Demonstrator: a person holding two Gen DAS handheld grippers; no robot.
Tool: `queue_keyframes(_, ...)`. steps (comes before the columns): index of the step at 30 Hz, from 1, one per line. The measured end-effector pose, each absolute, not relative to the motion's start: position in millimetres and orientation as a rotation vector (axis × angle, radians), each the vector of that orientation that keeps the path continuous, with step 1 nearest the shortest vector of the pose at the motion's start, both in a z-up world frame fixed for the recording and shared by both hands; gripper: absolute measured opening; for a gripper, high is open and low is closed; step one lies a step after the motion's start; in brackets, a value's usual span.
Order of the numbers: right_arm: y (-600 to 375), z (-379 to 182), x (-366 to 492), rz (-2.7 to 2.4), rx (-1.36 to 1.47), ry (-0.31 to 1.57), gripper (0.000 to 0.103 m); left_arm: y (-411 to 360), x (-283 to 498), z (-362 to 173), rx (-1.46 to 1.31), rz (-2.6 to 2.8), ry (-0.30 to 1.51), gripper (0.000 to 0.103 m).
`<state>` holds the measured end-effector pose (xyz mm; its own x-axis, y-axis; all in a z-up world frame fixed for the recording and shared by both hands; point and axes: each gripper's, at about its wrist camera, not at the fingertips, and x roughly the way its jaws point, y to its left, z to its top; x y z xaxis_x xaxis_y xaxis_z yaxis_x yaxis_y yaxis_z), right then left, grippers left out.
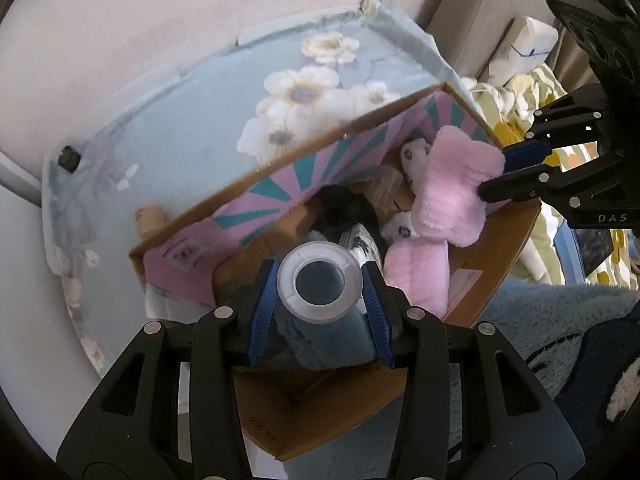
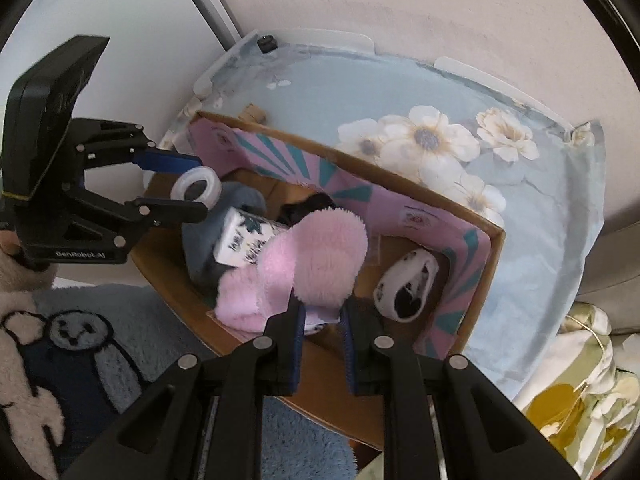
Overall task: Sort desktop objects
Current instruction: 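Carry the white ring and pink wristband over the cardboard box with both tools, then open both tools to drop the ring and wristband into the box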
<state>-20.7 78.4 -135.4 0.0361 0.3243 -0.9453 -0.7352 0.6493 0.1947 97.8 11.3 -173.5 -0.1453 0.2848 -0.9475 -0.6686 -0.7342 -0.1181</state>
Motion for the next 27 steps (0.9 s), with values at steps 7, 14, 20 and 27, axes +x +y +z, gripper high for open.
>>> queue_keyframes(7, 75.9, -149.0, -19.6, 0.853, -0.422, 1.319, 0.016, 16.3, 100.0, -180.7, -1.539, 1.889, 0.478, 0.04)
queue_keyframes(14, 78.8, -149.7, -14.6, 0.867, -0.434, 1.334, 0.016, 18.1, 99.0, -186.0, -1.574, 1.856, 0.488, 0.04)
queue_keyframes(20, 80.2, -150.9, -15.6, 0.857, -0.444, 1.356, 0.032, 15.7, 97.6, -186.0, -1.601, 1.834, 0.491, 0.041)
queue_keyframes(27, 80.4, -149.8, -16.0, 0.87, -0.398, 1.369, 0.091, 13.2, 100.6, -180.5, -1.561, 1.893, 0.514, 0.103)
